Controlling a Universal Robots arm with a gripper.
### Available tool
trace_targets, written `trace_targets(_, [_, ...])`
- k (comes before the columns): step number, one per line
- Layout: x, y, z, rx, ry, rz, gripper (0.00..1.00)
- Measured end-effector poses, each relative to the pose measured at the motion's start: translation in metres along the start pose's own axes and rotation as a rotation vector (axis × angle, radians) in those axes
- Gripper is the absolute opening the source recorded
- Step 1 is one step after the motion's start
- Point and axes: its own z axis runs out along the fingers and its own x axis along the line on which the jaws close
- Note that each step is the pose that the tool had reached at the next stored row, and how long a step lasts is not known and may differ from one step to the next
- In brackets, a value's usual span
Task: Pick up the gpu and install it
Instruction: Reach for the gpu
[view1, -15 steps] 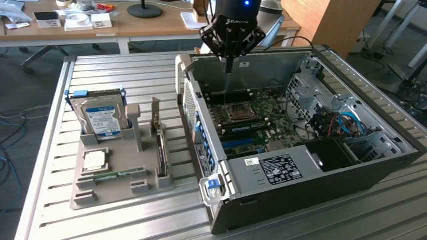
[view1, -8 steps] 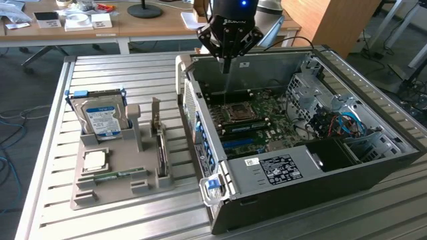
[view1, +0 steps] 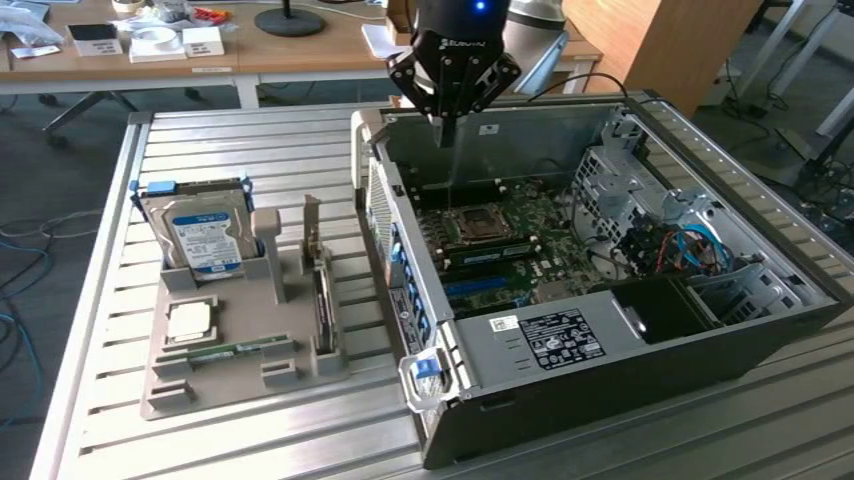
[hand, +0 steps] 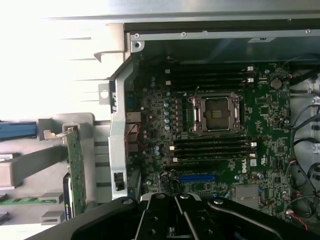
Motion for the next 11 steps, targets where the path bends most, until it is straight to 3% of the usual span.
trace_targets(11, [0.0056, -0.0004, -0.0001, 0.0, 0.0, 0.0, 0.11])
